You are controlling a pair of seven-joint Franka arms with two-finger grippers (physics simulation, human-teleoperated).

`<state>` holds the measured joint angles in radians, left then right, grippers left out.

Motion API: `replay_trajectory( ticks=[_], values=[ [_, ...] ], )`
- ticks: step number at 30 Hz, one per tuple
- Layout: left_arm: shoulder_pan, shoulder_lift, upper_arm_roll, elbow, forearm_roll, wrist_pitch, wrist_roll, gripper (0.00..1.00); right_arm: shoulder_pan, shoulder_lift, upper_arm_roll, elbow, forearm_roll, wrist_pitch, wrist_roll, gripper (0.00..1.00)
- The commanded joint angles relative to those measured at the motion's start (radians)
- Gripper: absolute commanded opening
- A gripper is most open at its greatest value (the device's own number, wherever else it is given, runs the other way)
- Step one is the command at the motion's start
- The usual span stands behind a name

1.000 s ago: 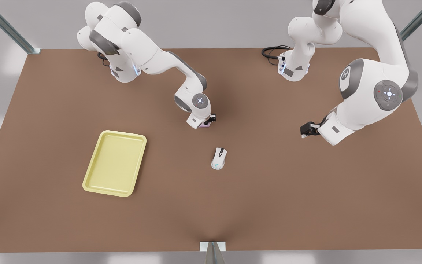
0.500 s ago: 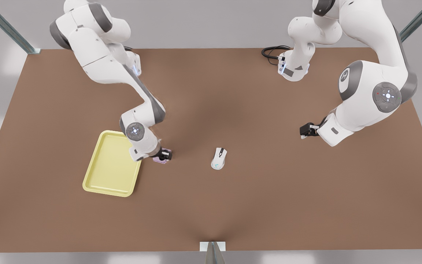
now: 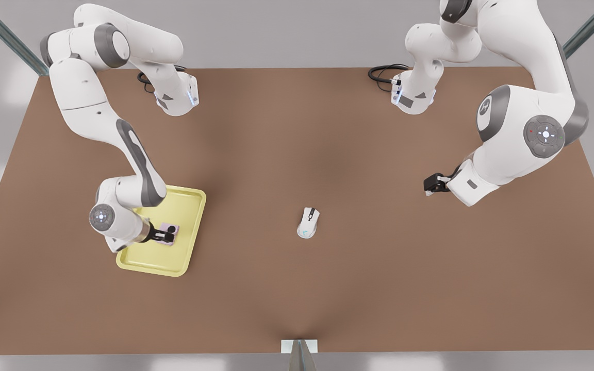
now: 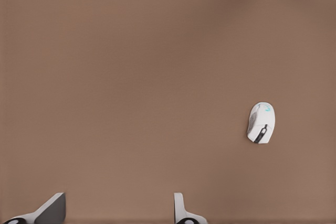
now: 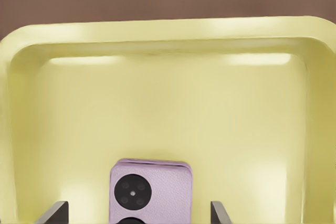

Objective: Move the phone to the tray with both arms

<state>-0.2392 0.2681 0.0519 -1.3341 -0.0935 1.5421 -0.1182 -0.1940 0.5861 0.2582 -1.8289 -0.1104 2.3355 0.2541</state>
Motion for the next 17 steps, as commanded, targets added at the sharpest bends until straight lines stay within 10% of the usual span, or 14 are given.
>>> replay_trajectory(
  ticks=[1, 6, 8, 17],
  values=[
    [0.000, -0.001, 0.000, 0.001, 0.006, 0.000, -0.003, 1.00, 0.004, -0.009, 0.003, 0.017, 0.001, -0.013, -0.388, 1.00],
    [0.000, -0.001, 0.000, 0.001, 0.008, 0.000, -0.003, 1.00, 0.076, -0.371, -0.011, 0.373, 0.034, -0.765, -0.234, 1.00],
    [0.000, 0.002, -0.001, 0.001, 0.005, 0.000, -0.006, 1.00, 0.248, -0.408, -0.264, 0.353, 0.098, -0.795, -0.243, 1.00],
    [0.000, 0.002, -0.001, 0.004, 0.049, -0.008, -0.003, 1.00, 0.323, -0.416, -0.254, 0.350, 0.117, -0.834, -0.248, 1.00]
  ],
)
